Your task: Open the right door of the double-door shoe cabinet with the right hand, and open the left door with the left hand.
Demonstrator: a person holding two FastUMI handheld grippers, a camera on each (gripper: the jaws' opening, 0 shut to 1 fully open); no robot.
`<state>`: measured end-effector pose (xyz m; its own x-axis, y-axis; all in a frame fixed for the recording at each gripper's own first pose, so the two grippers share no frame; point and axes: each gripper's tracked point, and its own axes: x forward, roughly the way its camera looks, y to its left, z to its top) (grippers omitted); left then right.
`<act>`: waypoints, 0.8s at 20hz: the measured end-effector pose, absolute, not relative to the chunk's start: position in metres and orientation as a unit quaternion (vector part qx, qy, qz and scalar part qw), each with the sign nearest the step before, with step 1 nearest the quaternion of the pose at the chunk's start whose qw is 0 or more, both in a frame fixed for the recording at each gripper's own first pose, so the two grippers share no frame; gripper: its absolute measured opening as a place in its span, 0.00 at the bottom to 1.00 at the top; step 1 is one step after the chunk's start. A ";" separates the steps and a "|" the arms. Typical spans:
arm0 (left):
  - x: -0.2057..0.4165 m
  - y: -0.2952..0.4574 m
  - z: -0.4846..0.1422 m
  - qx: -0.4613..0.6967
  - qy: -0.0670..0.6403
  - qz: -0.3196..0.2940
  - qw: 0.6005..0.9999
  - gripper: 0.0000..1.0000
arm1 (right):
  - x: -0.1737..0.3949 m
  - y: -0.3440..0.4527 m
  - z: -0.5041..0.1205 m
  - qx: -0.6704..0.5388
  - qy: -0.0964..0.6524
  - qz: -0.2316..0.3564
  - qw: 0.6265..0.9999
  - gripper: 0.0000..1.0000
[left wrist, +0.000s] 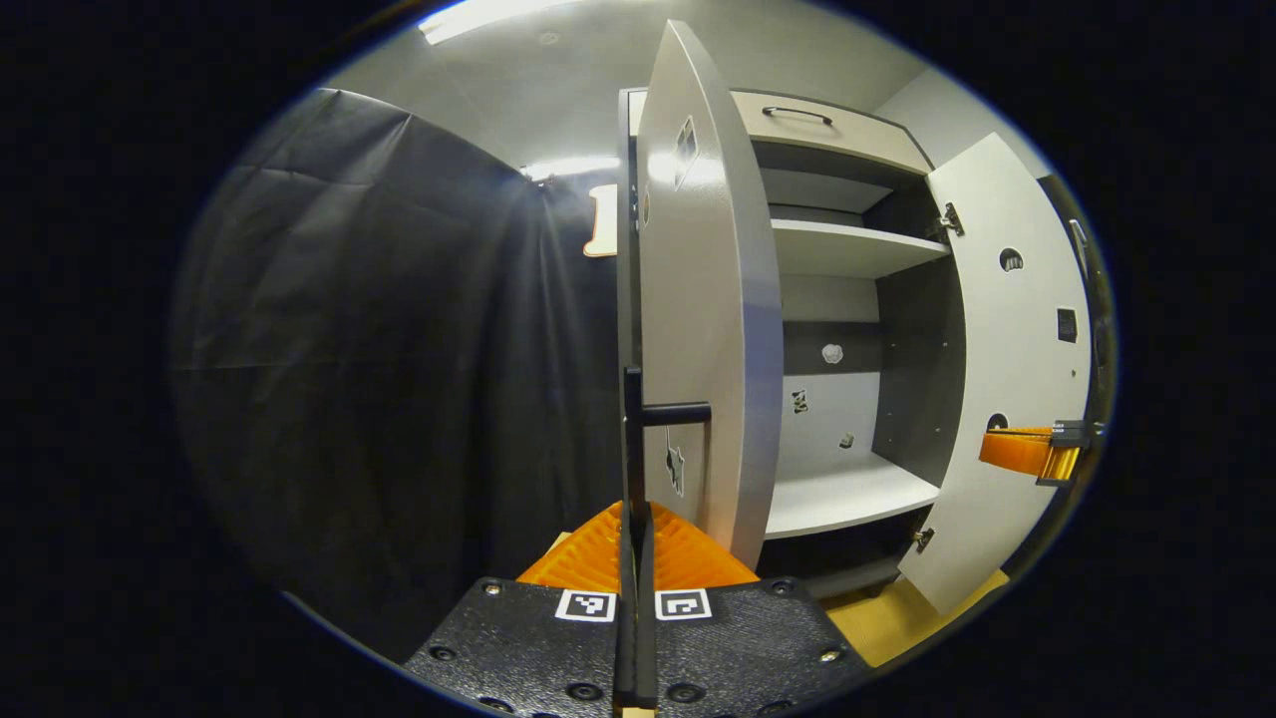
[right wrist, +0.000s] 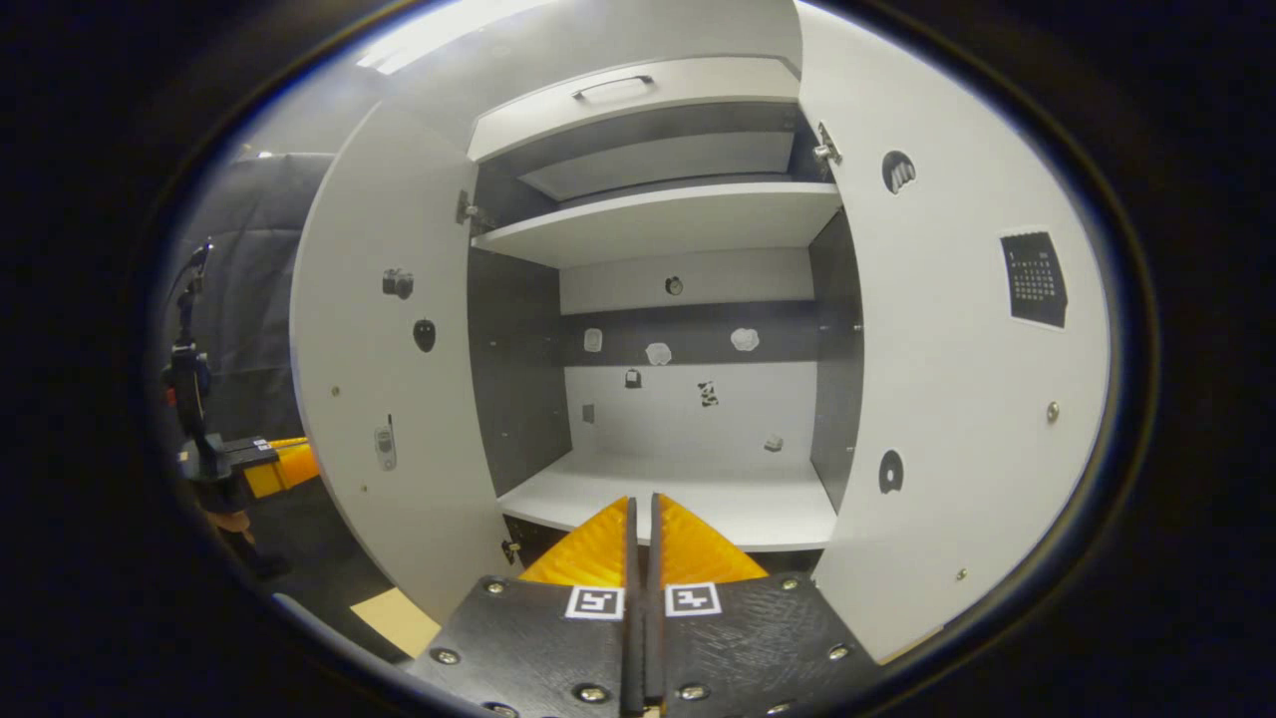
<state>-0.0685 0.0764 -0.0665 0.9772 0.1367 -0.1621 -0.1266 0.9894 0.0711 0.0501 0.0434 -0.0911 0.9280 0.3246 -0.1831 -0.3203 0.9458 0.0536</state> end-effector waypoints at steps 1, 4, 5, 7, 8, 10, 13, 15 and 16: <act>-0.068 0.078 -0.066 0.031 0.082 0.068 0.994 0.00 | 0.049 0.044 -0.091 0.011 0.095 0.165 0.982 0.01; -0.067 0.088 -0.065 0.029 0.082 0.080 0.993 0.00 | 0.048 0.044 -0.091 0.009 0.095 0.163 0.982 0.01; -0.068 0.094 -0.066 0.027 0.083 0.082 0.993 0.00 | 0.048 0.043 -0.092 0.008 0.095 0.161 0.982 0.01; -0.065 0.096 -0.066 0.015 0.080 0.076 0.994 0.00 | 0.047 0.044 -0.091 0.013 0.095 0.160 0.983 0.01; -0.068 0.098 -0.067 0.017 0.081 0.073 0.994 0.00 | 0.047 0.045 -0.091 0.017 0.096 0.160 0.982 0.01; -0.067 0.100 -0.066 0.019 0.080 0.070 0.994 0.01 | 0.048 0.047 -0.090 0.022 0.095 0.160 0.982 0.01; -0.068 0.102 -0.065 0.016 0.081 0.065 0.995 0.00 | 0.048 0.051 -0.090 0.026 0.096 0.162 0.982 0.01; -0.069 0.104 -0.066 0.011 0.084 0.062 0.994 0.00 | 0.050 0.053 -0.092 0.026 0.098 0.163 0.981 0.01; -0.070 0.106 -0.065 0.008 0.086 0.061 0.994 0.00 | 0.051 0.055 -0.093 0.026 0.099 0.164 0.981 0.01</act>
<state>-0.0703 0.1057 -0.0653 0.9778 0.1232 -0.1697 -0.1203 0.9924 0.0274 0.0508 0.0551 -0.0930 0.9265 0.3273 -0.1857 -0.3169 0.9447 0.0842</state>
